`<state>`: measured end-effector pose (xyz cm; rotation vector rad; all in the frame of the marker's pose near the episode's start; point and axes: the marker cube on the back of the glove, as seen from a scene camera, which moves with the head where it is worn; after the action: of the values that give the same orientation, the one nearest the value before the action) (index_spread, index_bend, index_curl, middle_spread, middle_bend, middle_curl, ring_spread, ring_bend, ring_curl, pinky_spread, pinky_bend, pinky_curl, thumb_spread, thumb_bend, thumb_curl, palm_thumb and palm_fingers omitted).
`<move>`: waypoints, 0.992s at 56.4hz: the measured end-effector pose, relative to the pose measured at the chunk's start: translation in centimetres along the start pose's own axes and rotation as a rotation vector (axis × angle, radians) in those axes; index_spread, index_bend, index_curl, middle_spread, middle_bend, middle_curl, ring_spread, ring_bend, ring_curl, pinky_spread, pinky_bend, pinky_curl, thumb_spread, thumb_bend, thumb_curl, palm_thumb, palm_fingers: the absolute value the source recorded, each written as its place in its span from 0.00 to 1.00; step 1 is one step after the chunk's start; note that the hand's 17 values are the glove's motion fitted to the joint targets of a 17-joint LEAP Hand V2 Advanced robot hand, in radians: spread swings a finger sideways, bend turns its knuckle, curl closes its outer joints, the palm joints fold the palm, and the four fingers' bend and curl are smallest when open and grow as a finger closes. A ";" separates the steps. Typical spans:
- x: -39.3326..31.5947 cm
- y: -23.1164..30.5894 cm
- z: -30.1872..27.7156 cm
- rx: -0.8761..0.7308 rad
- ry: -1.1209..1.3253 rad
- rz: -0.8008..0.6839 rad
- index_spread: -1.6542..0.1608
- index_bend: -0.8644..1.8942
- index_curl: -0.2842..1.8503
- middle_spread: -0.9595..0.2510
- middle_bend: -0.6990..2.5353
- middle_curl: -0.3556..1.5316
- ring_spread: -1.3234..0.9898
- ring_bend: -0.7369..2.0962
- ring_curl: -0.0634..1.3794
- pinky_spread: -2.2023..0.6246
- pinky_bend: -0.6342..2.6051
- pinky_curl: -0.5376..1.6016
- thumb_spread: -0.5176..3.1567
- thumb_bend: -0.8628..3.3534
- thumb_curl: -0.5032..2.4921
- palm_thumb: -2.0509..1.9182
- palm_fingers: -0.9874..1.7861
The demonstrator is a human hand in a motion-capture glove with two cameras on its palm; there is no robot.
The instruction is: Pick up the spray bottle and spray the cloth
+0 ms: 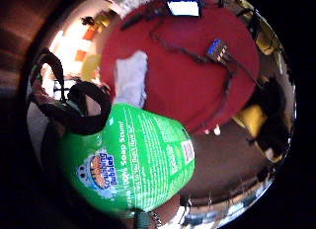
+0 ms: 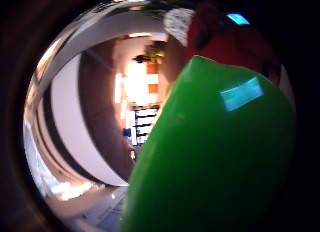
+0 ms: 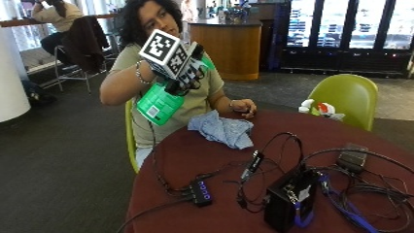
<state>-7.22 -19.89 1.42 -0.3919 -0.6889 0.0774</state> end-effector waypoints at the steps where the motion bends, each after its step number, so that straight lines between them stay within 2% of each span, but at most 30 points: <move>1: -0.1 0.1 0.4 -0.034 0.024 0.022 0.79 0.41 0.37 0.68 0.40 0.47 0.51 0.46 0.37 0.71 0.31 0.44 0.29 0.20 0.39 0.77 0.83; 6: -0.4 -0.2 1.7 -0.182 0.148 0.138 0.79 0.41 0.37 0.68 0.40 0.47 0.51 0.46 0.37 0.72 0.31 0.44 0.29 0.20 0.40 0.78 0.83; 15: -0.6 -1.9 4.3 -0.309 0.319 0.324 0.79 0.41 0.38 0.68 0.40 0.47 0.51 0.46 0.37 0.72 0.31 0.44 0.29 0.20 0.40 0.78 0.82; 40: 3.5 -5.4 13.2 -0.688 0.661 0.633 0.79 0.40 0.40 0.68 0.40 0.47 0.52 0.46 0.37 0.73 0.30 0.44 0.29 0.20 0.42 0.77 0.82; 48: 4.5 -5.5 14.3 -0.732 0.678 0.667 0.79 0.39 0.41 0.68 0.40 0.47 0.52 0.46 0.37 0.74 0.30 0.44 0.29 0.20 0.42 0.77 0.82; 56: 3.0 -5.6 13.2 -0.681 0.620 0.608 0.79 0.39 0.41 0.68 0.40 0.47 0.52 0.46 0.37 0.74 0.30 0.44 0.29 0.20 0.42 0.78 0.81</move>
<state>-13.57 -20.17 14.69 -1.2142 0.0613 0.2852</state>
